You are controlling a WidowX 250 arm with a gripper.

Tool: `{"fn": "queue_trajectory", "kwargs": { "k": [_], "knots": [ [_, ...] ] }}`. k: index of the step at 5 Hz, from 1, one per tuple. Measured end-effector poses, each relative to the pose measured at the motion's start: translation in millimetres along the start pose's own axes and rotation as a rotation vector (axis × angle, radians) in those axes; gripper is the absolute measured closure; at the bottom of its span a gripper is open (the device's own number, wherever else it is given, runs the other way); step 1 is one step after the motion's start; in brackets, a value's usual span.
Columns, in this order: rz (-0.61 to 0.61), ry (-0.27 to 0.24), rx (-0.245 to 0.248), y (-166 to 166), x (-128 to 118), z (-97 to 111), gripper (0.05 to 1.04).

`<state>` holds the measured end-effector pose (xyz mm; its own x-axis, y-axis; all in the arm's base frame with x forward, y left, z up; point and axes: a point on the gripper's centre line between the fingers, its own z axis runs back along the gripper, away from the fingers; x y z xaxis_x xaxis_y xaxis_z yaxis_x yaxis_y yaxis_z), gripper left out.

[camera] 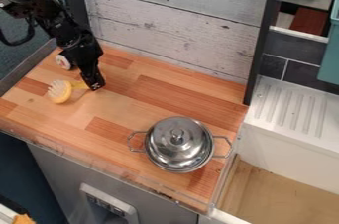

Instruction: Move the yellow brush to the left side of the table

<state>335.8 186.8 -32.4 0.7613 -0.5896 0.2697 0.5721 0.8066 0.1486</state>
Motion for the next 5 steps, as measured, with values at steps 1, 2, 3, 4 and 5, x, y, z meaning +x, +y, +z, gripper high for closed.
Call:
{"fn": "queue_trajectory", "kwargs": {
  "k": [1,2,3,4,5],
  "knots": [
    [0.012,0.048,0.000,-4,2,-2,0.218],
    [-0.005,0.071,0.001,-7,6,-3,0.072],
    [0.019,0.094,-0.012,-7,7,-2,0.076],
    [0.064,0.075,0.039,3,21,33,0.083],
    [0.073,0.034,0.120,12,32,63,0.083]
  ]
}}
